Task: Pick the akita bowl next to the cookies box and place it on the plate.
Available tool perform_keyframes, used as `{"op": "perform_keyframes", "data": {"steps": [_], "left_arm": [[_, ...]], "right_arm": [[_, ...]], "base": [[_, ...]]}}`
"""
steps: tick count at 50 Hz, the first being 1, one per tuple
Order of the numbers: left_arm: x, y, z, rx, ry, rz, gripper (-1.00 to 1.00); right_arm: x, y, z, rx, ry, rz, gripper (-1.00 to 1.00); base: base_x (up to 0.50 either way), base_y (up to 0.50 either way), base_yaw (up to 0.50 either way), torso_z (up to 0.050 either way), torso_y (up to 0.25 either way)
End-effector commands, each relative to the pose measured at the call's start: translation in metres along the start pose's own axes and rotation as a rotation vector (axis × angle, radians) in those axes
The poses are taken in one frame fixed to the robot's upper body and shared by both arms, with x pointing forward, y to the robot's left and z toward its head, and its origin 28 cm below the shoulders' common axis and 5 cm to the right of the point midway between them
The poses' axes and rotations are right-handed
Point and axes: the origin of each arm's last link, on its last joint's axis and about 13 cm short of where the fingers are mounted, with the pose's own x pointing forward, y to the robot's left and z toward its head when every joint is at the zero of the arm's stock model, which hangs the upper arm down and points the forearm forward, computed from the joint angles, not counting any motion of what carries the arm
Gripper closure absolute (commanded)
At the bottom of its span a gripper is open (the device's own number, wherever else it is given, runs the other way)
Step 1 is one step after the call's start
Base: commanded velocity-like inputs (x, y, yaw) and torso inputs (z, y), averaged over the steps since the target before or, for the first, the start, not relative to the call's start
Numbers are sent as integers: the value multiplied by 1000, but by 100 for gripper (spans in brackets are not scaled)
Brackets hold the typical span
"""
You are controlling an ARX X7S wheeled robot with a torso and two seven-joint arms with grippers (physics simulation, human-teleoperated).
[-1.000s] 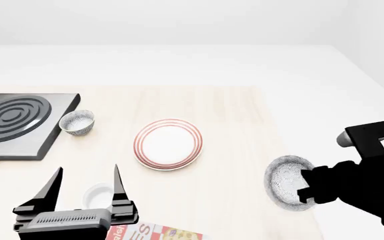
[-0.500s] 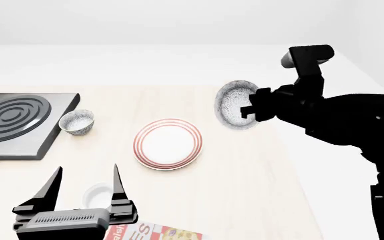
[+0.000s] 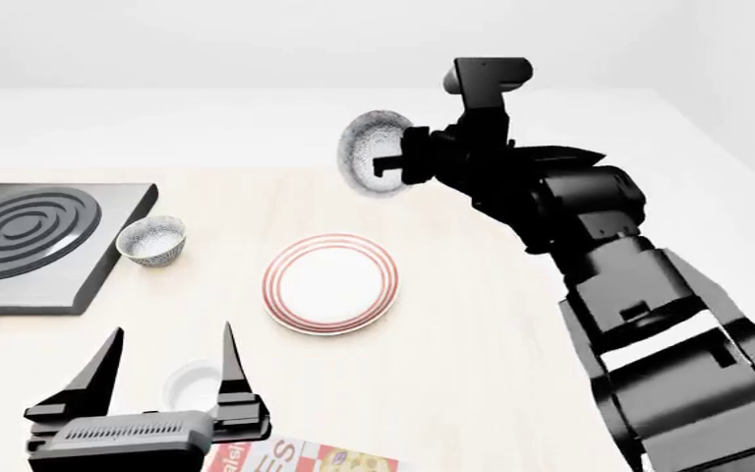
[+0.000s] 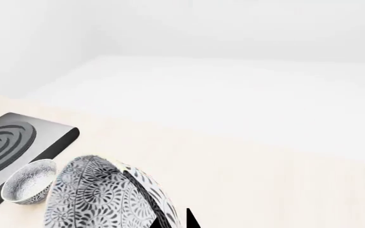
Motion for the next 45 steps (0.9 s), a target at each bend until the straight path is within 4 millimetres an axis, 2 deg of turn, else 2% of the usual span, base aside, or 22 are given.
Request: {"op": "perform_keyframes", "data": {"steps": [1,8,18,30,45], "left_arm": [[1,-1,-1,-7,1,-6,-100],[0,-1,-1,-12,5,-8,-100],[0,-1,-2,-28,-7,-12,-100],[1,-1,-1,-19,-8,-9,-100],[-1,-1,-3,-22,2,-26,-100]], "right_arm": [[16,9,-8,-15,-87,-36,100],[19,17,-15,-29,-72,-17,100],[21,25,-23,77,-26,30,100],[23,33,-34,103,-7,82,100],[23,38,-37,109,6,94,100]], "base": [[0,0,0,0,0],[0,0,0,0,0],[0,0,0,0,1],[0,0,0,0,0],[0,0,0,0,-243]]}}
